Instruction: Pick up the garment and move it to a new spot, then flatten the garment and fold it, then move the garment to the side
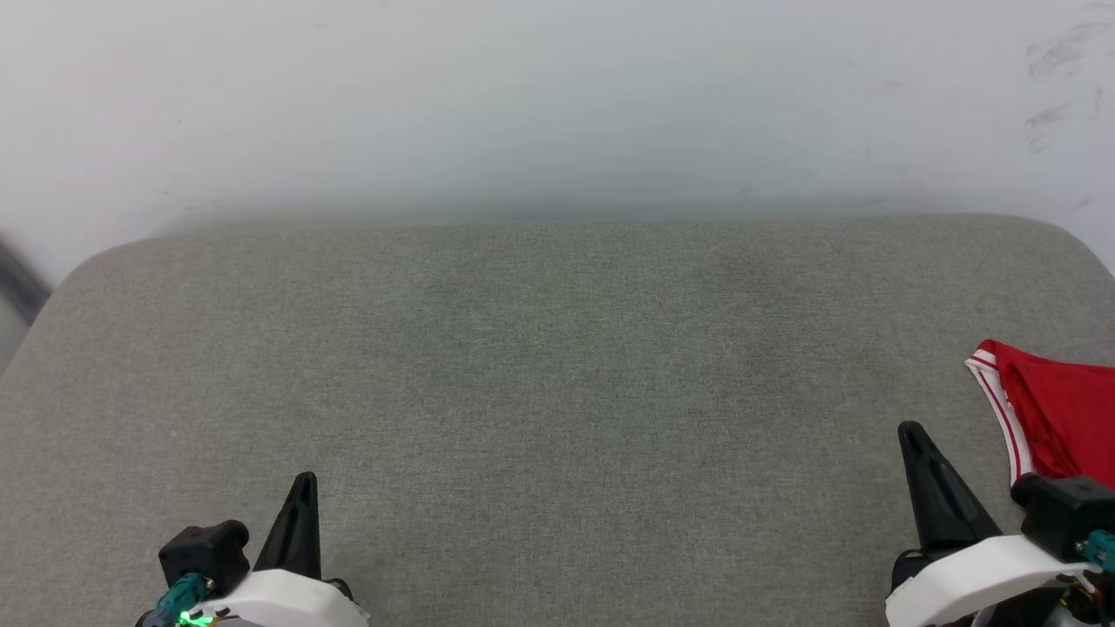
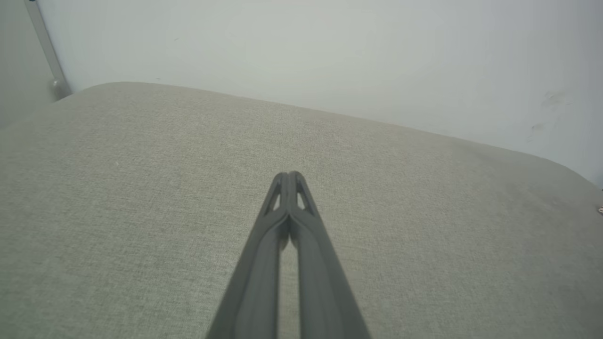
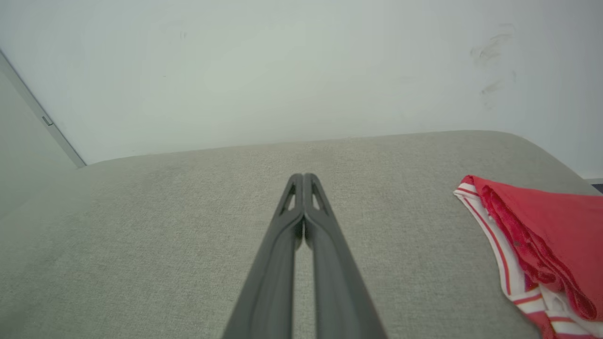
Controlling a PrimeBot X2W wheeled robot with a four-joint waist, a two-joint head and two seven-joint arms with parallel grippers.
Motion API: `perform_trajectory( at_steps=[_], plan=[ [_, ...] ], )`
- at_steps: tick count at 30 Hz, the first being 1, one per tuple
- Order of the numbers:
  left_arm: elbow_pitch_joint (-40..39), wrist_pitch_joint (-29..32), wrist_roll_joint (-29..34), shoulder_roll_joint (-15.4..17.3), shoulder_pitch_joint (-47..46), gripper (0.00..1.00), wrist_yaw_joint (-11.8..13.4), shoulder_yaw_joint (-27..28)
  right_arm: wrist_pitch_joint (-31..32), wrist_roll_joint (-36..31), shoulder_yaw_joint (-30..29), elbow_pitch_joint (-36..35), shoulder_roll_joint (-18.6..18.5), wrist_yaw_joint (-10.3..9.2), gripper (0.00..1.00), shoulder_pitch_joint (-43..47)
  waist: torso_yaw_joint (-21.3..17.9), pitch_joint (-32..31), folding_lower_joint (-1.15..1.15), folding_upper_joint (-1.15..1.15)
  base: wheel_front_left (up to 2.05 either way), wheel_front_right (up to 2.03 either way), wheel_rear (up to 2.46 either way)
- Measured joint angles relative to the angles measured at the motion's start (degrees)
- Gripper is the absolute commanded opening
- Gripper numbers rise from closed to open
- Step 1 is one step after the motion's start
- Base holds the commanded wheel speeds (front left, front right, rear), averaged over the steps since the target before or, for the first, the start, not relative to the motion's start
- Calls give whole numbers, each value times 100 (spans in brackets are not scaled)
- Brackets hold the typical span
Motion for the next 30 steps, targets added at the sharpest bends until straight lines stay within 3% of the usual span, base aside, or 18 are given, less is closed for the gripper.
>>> perform_trajectory(
  at_steps=[30],
  plan=[
    [142, 705, -2167, -544, -160, 0, -617, 829, 143, 2963, -155, 680, 2, -1, 0, -322, 26, 39, 0, 0, 0, 0, 0]
  ],
)
